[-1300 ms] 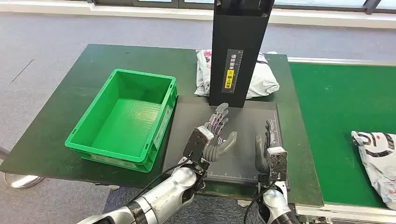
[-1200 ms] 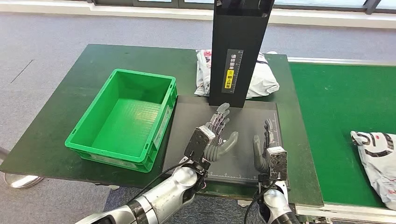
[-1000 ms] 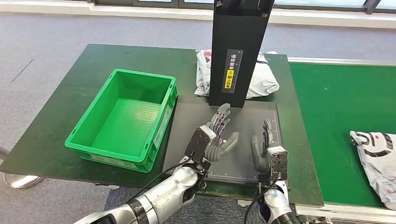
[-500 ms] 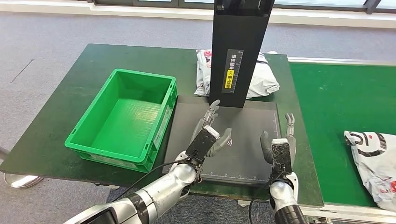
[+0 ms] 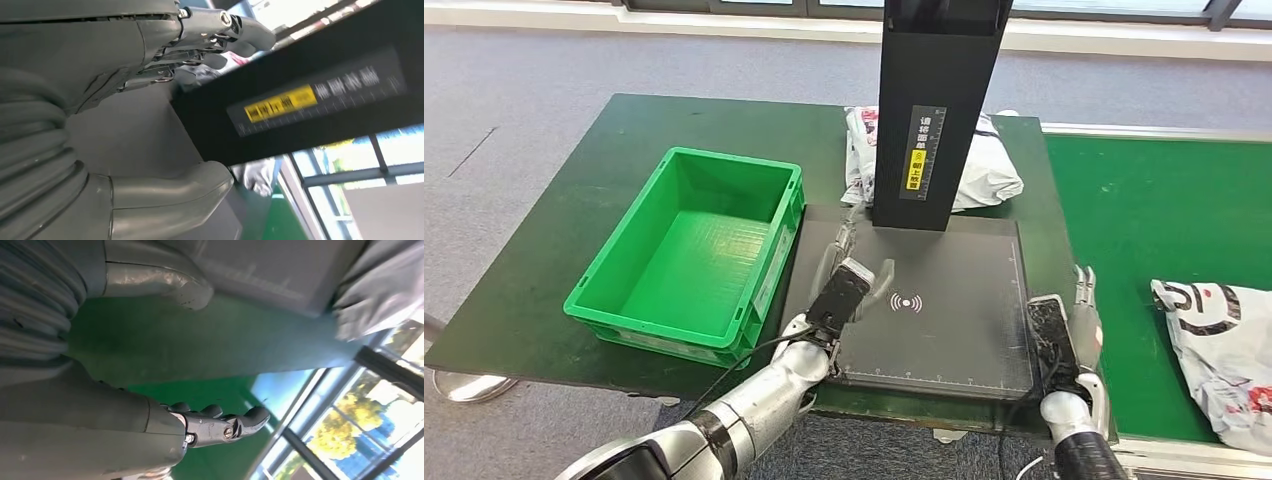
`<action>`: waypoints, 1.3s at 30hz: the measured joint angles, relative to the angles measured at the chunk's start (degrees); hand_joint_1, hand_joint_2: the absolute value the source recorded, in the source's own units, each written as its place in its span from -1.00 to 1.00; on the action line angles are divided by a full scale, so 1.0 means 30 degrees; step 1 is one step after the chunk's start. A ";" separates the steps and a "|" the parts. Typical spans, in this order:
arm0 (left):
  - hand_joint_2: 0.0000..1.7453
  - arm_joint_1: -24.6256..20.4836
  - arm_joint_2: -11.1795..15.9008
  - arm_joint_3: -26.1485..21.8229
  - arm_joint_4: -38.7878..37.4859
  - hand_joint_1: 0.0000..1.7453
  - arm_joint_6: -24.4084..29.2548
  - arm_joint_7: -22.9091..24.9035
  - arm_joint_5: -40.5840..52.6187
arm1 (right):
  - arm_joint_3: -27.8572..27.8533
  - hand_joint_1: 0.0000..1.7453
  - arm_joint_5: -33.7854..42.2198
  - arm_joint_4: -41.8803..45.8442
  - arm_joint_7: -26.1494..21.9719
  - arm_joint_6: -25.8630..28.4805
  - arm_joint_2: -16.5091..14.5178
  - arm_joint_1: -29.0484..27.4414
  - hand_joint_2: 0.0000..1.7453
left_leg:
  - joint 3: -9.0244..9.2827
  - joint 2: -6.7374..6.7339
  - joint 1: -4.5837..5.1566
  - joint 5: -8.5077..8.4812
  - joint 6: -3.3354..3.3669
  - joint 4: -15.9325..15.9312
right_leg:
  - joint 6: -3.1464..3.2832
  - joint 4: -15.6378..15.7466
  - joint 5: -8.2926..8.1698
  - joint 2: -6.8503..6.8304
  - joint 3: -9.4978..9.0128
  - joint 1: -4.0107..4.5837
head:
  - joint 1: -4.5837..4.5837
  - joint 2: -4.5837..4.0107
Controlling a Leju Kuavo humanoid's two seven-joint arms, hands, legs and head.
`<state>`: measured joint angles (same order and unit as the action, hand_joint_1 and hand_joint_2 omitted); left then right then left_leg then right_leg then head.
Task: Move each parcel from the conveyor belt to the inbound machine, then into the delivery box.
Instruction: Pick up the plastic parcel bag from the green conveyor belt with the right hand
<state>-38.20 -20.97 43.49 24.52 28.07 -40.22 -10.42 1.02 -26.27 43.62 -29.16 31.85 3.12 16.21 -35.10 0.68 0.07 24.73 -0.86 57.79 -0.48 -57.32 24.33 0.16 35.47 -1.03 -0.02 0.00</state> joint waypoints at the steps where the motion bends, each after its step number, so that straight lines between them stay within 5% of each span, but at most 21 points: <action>1: 1.00 0.0043 0.0005 -0.0449 -0.0002 -1.00 -0.0147 0.0000 0.0078 | -0.0038 -1.00 0.0035 -0.0405 0.0180 -0.0036 0.0278 0.0104 1.00 | 0.0000 -0.0001 0.0000 0.0000 0.0000 0.0000 | 0.0000 0.0000 0.0000 0.0001 0.0000 0.0000 | 0.0000 0.0000; 16: 1.00 0.0319 0.0024 -0.2381 -0.0007 -1.00 -0.0828 -0.0007 -0.0276 | -0.0303 -1.00 -0.0174 -0.2949 0.1971 0.1104 0.1927 0.0697 1.00 | 0.0000 0.0002 0.0004 0.0001 0.0003 0.0000 | -0.0003 0.0001 0.0003 -0.0003 0.0003 -0.0003 | 0.0000 0.0000; 25: 1.00 0.0325 0.0024 -0.2137 0.0005 -1.00 -0.0861 -0.0015 -0.1662 | -0.1516 -1.00 -0.2539 -0.4575 0.5472 0.2701 0.3940 0.0841 1.00 | 0.0000 0.0006 0.0041 0.0014 0.0026 0.0005 | -0.0010 0.0004 0.0002 -0.0005 0.0002 -0.0042 | -0.0002 0.0000; 39: 1.00 0.0322 0.0022 -0.1640 -0.0109 -1.00 -0.0939 -0.0015 -0.1837 | -0.5029 -1.00 -0.6908 -0.5057 0.7285 0.2156 0.5225 0.0628 1.00 | 0.0001 -0.0001 0.0042 0.0019 0.0033 0.0005 | -0.0015 0.0004 0.0006 -0.0001 0.0004 -0.0044 | -0.0007 0.0000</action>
<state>-37.23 -20.90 38.57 24.20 25.25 -40.26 -15.93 -14.07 -47.00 28.45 -7.30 38.32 18.80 18.10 -35.10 0.68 0.19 24.79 -0.76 57.80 -0.53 -57.31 24.35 0.16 35.48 -1.16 -0.04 0.00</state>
